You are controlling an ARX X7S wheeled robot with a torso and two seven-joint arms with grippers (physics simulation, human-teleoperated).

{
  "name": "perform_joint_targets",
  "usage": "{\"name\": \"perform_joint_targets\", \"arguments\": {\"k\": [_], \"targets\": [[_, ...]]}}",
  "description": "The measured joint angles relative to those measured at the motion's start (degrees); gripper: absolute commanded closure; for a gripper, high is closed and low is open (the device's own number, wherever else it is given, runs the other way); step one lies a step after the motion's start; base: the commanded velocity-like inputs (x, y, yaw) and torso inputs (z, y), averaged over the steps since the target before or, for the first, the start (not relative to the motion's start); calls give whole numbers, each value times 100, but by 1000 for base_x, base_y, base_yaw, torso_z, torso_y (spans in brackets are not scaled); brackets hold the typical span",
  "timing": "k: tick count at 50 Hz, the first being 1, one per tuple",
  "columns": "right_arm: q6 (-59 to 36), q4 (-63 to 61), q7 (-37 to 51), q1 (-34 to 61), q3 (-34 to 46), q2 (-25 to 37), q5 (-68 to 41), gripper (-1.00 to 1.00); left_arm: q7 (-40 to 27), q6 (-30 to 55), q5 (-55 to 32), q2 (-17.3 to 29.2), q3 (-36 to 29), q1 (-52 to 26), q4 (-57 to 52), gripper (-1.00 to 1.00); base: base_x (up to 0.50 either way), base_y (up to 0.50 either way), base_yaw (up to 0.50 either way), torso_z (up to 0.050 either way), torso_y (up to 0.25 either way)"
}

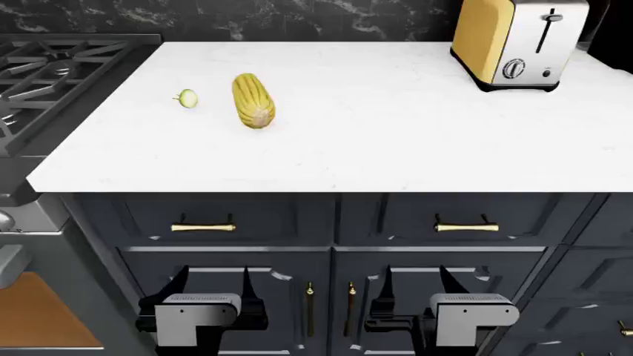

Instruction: Pick the corn, radish from the counter and place them in the cabinet. Then close the cabinet.

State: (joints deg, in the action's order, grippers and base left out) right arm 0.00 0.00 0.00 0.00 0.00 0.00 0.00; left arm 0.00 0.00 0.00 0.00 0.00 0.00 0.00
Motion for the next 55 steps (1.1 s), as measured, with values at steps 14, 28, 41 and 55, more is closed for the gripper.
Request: {"name": "perform_joint_targets", "arguments": {"k": [14,28,41,55], "targets": [[104,-77,207,-19,173,153,-265,-100,2,-7,-284,179,-167,-36,88,-100,0,357,0,4,0],[85,-232,378,17,385,289,-469,-100,46,-117,-683,372,-252,-40,-90,-100,0,500,0,50,17],[-1227,-1649,553,328,526,548,-690,-100,-40,1518,-1044,810,-297,-700,-1559,-100,1,245,0,50,17],[-3953,-3587,647,1376,312,947,-1409,-100,-34,4368,-2128,1204,-95,-2632,-2801,-100,0,0,0,45,16]]}}
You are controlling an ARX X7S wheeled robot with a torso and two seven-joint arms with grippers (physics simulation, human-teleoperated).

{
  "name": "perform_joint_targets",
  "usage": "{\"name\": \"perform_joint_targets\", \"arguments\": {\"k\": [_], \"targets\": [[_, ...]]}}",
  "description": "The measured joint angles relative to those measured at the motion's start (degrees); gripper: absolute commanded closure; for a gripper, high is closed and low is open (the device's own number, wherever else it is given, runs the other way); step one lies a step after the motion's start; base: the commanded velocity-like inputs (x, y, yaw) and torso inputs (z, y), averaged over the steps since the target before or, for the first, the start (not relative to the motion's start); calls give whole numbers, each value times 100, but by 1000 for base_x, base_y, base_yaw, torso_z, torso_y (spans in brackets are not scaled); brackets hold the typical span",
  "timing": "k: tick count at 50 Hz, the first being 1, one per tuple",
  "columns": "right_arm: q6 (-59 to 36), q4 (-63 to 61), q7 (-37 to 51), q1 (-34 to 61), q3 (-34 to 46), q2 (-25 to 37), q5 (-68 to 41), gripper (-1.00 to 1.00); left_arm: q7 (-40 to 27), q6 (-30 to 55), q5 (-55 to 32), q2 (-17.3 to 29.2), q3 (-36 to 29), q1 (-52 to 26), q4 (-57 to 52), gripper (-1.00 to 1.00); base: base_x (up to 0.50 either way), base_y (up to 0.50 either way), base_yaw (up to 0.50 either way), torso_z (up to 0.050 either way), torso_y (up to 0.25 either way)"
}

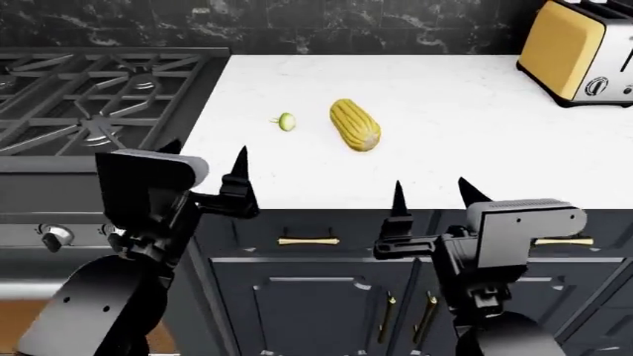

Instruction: Pick the corn, radish from the counter and place them in the cabinet. Then close the cabinet.

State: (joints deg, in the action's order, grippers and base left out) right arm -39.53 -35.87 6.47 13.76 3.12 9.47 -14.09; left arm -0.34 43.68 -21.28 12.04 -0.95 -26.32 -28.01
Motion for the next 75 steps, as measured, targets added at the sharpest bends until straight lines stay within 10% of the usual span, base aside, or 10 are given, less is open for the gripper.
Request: {"name": "perform_joint_targets", "arguments": {"k": [21,75], "targets": [[-2219,-998,45,1170,-332,217,-783,-100,-149,2110,-681,280,13,-1753,-378,-100,386,0,0,0,0],[-4251,-1750,298,2246,-1106,189,-1899,-100,-292,3611,-1424,508,316,-2517,-470,-100,364,0,0,0,0]]}}
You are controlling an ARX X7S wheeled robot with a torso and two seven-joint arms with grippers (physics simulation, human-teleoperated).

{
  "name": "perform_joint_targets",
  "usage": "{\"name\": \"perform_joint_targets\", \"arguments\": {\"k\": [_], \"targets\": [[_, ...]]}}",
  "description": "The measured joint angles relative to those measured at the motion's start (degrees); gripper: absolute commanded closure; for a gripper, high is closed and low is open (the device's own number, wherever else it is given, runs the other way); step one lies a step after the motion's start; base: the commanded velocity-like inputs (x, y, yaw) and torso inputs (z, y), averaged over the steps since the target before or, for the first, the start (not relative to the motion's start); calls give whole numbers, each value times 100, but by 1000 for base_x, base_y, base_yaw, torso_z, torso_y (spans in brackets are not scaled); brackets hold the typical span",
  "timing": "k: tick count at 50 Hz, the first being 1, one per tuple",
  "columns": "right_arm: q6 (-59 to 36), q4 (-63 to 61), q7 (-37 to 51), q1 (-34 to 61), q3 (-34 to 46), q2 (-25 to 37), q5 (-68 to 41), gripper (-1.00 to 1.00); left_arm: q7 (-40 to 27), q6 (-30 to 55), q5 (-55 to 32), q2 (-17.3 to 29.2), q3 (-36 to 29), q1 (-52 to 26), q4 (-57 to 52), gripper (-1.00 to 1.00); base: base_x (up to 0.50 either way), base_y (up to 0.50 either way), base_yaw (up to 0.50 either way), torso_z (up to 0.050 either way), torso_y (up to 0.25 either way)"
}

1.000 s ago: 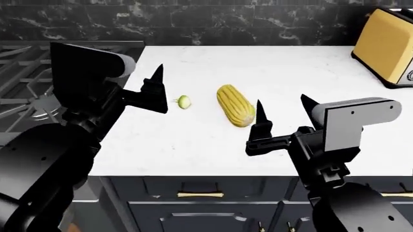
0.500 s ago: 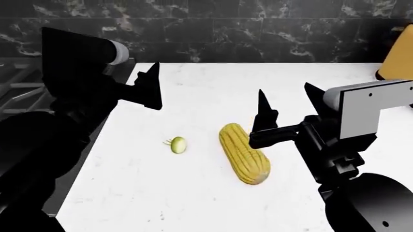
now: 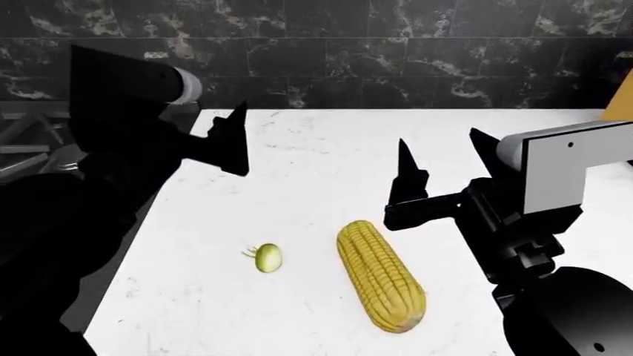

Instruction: Pick the corn, radish from the counter and place them in the cabinet. Then close the cabinet.

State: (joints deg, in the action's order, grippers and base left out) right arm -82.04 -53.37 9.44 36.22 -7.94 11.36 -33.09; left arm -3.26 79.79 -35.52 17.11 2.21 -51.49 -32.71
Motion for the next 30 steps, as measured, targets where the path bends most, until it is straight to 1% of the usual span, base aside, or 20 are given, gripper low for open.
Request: {"name": "perform_joint_targets", "arguments": {"k": [3,12,15,17,21,26,30], "targets": [[-20,-21,20,-8,35,-4,-26,-100,-2,12,-22,9,-4,18,-2,-100,290,-1,0,0,0],[-107,-76,66,3,-58,11,-142,-100,12,216,-173,25,25,59,2,-100,0,0,0,0,0],[-138,-67,96,8,-56,16,-168,-100,-158,422,-507,64,67,13,153,-100,0,0,0,0,0],[-152,-56,119,13,-46,18,-181,-100,-473,529,-992,152,66,-64,366,-100,0,0,0,0,0],[-178,-37,166,20,-20,21,-207,-100,-1320,681,-2315,408,-78,-310,915,-100,0,0,0,0,0],[-222,-44,215,27,-18,29,-259,-100,-2384,762,-3945,713,-419,-660,1612,-100,0,0,0,0,0],[-258,-59,251,25,-30,30,-308,-100,-3149,757,-5081,928,-774,-969,2117,-100,0,0,0,0,0]]}}
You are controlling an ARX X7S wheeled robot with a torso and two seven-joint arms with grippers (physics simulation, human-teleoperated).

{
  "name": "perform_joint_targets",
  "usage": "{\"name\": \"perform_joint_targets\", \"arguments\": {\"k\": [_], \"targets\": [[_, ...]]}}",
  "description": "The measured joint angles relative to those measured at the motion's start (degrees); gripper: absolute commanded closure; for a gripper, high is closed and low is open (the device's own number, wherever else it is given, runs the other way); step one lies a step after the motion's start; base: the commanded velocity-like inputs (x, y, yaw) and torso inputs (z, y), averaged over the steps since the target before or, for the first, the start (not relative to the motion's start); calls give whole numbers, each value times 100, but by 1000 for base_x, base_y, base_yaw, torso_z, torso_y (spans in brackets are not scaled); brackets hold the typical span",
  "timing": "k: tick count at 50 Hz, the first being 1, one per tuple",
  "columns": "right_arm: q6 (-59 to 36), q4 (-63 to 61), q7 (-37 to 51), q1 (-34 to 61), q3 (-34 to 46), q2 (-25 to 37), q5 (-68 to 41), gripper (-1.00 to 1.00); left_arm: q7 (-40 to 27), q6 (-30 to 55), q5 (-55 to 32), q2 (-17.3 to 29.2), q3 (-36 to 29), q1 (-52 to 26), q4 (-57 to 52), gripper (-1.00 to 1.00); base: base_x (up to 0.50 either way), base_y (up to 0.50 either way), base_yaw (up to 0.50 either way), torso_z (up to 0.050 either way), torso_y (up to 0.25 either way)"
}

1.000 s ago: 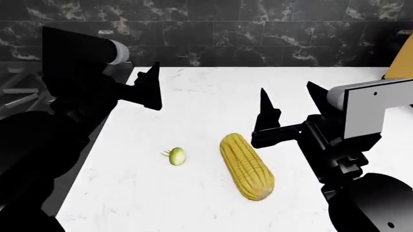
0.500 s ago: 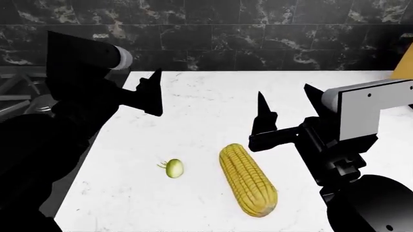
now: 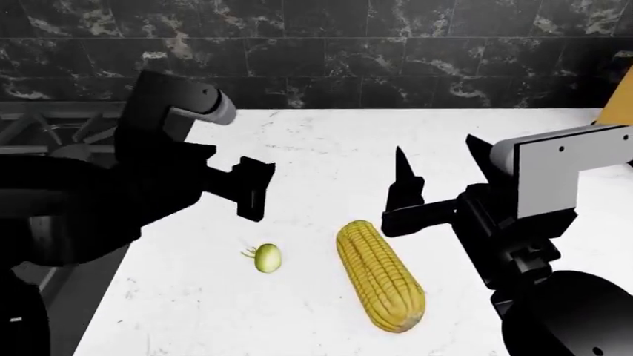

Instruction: Pick the corn, radish from the counter and place them in the cabinet. Then close the cabinet.

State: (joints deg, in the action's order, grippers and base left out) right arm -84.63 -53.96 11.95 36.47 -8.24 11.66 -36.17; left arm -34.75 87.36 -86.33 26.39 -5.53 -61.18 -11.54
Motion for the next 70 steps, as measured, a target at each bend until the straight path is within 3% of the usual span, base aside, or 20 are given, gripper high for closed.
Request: {"name": "perform_joint_targets", "arguments": {"k": [8,15,33,52,70], "targets": [[-98,-31,75,-5,-34,1,-127,-100,-1149,-107,-1770,372,-733,-453,659,-100,0,0,0,0,0],[-118,-15,159,3,-34,8,-216,-100,-1769,-187,-2761,640,-1297,-593,842,-100,0,0,0,0,0],[36,-38,303,-5,-119,230,-392,-100,-2365,-414,-3780,996,-2074,-407,739,-100,0,0,0,0,0],[94,-101,434,-105,-242,357,-635,-100,-2129,-450,-3457,872,-2243,-67,704,-100,0,0,0,0,0],[89,-43,608,-67,-277,442,-840,-100,-1204,-375,-2101,459,-2300,97,881,-100,0,0,0,0,0]]}}
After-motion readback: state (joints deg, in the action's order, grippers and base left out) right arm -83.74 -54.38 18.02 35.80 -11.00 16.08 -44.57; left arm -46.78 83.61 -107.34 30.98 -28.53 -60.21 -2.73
